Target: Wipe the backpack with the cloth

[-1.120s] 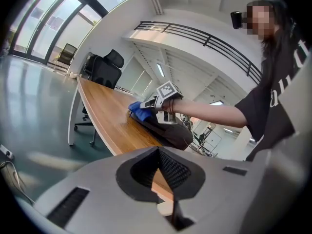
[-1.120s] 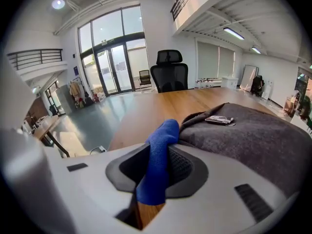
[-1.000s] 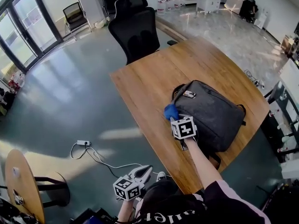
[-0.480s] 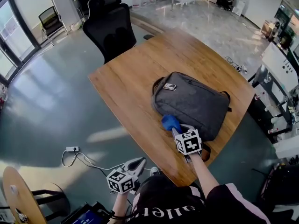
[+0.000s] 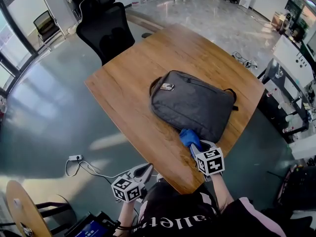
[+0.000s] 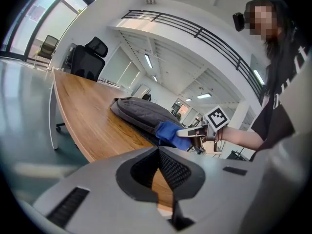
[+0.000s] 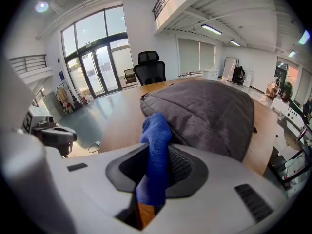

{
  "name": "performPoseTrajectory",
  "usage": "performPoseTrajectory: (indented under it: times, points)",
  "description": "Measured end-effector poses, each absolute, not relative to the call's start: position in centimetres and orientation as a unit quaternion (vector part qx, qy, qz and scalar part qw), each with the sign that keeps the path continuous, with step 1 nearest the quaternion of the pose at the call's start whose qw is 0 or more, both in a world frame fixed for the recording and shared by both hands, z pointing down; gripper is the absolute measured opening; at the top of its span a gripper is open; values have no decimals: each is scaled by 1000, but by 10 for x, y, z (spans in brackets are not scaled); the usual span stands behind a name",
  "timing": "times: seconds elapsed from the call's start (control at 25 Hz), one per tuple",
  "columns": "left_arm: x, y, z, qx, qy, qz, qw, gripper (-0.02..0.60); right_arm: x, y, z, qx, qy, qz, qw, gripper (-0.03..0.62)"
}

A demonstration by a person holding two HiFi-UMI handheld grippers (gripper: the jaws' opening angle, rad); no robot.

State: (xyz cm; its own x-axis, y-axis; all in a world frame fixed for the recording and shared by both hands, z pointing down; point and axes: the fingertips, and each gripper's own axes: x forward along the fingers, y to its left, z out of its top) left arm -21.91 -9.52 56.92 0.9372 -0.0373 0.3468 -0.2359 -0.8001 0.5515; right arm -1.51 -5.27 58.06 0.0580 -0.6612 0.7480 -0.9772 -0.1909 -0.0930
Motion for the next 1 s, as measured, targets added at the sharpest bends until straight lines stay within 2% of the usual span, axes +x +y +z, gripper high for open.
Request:
performPoseTrajectory:
  times: [0.24,0.4,0.72,1.0]
  points:
    - [-193,-75,568,933,-105,157,307,0,11,0,585,673,-604,359,229,95]
    - [-172,-48,566,929,-133,151,312,0,24,25,584,639,-638,348,252,95]
    - [-120,9,565,915,-208,128,321,0,24,44,584,541,-734,316,263,95]
    - [-114,46,563,908,-240,127,319,0,29,44,584,503,-766,285,280,95]
